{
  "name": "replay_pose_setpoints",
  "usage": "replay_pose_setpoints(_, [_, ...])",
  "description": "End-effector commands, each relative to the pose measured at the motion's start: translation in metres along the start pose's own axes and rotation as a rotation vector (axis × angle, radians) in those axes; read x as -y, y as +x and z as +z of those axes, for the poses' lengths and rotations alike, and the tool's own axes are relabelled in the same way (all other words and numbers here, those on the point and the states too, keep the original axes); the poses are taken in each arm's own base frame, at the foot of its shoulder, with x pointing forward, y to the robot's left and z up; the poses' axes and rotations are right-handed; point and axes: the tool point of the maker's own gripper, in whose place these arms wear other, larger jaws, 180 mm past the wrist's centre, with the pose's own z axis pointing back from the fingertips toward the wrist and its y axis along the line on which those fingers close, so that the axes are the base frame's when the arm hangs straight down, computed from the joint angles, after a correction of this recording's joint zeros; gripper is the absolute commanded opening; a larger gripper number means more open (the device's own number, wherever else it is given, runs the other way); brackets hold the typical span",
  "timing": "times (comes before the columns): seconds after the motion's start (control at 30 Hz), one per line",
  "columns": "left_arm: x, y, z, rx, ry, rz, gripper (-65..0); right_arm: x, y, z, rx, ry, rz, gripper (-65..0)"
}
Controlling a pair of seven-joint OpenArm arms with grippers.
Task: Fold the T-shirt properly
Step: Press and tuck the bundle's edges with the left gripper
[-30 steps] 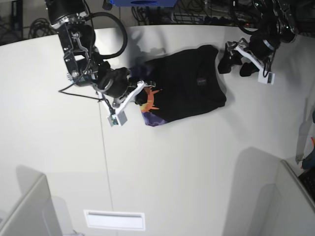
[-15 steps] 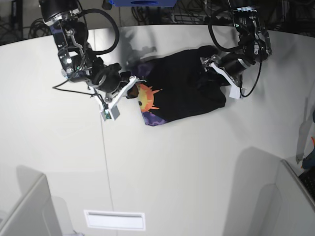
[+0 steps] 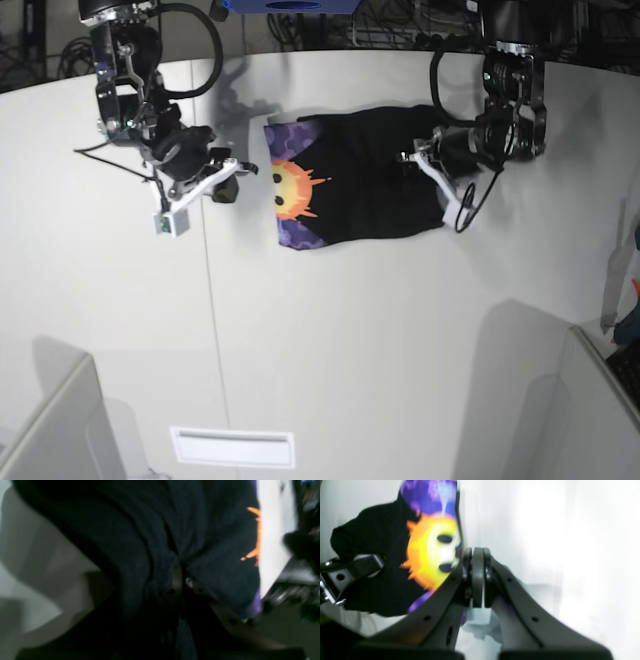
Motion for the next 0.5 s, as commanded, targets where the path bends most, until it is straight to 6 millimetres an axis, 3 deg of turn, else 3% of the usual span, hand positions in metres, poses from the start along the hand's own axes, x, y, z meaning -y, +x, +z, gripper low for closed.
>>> replay_pose_setpoints(0.0, [-0.005,0.009,0.001,-0.046,0.05,-0.091,-65.0,0.006,0.014,0.007,0.05,-0.008,-0.007,-65.0])
replay_pose_setpoints(0.23, [0.024,0.039,-0.011,-0.342,0.1,-0.694,-65.0,0.07,0.02,0.031,0.135,-0.162,-0.186,-65.0])
replay_pose_setpoints(0.43, [0.044,0.052,-0.024,-0.49,0.165,-1.105,-65.0,0.102,0.016,0.048,0.156,-0.244,-0.237,-65.0])
replay_pose_setpoints(0.47, [0.054,0.051,-0.032,-0.487,0.162,-1.191,-65.0,0.107,0.014,0.051,0.16,-0.257,-0.25,-65.0])
